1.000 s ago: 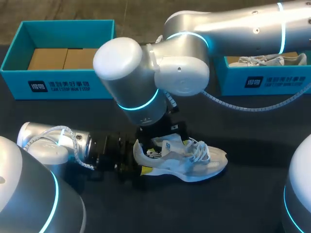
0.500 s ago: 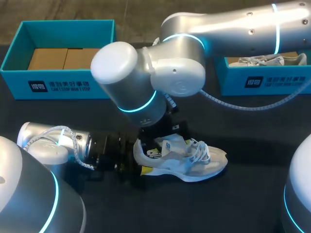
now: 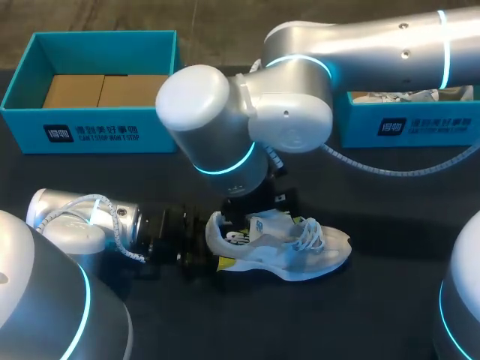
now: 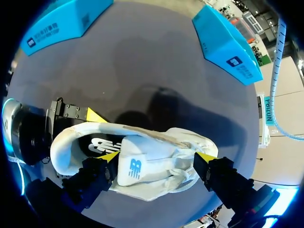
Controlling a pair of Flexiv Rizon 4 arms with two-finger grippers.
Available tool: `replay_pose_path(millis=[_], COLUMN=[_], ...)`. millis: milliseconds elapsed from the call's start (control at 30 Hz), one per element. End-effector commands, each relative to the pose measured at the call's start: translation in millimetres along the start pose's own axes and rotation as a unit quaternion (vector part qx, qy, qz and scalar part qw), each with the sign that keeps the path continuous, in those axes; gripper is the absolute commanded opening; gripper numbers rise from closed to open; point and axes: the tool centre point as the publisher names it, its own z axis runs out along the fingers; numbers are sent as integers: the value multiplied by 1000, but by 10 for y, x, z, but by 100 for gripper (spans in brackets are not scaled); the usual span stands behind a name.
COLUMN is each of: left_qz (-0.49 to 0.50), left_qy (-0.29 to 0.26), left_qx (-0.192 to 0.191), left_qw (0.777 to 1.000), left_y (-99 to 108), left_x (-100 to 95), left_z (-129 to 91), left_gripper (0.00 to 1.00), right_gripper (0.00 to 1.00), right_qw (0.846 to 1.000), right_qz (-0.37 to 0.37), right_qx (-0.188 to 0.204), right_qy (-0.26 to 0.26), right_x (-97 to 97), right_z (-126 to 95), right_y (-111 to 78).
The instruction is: Take the shoe out of the shoebox, open the shoe tongue, remove and reinsert the insole, then place the shoe into the shoebox
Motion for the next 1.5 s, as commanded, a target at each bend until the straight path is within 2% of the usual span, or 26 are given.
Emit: replay_pose_path(millis=[33,200,467,933,1333,1500], left_qz=[-1,-1,-1,-1,-1,-1], left_qy=[0,0,0,0,0,0], left_qx=[-2,-2,-2,-2,-2,-2], left_qw=[1000,1000,1000,1000,1000,1000], left_y=[35,35,35,35,35,35], left_x=[-4,-4,-4,-4,-4,-4], left_z=[12,12,12,12,12,12], left_gripper=[0,0,0,0,0,0], right_gripper=[100,100,100,100,100,100], right_qw=[966,966,964,960,966,965], right_qz=[258,259,266,280,254,257], right_qx=[-6,-4,-6,16,35,43], right_qy=[5,10,5,7,15,22], right_x=[-55,-94,-197,-362,14,25], right_z=[13,33,-101,-160,-87,-50], right_y=[-64,-33,-8,-34,-109,-149])
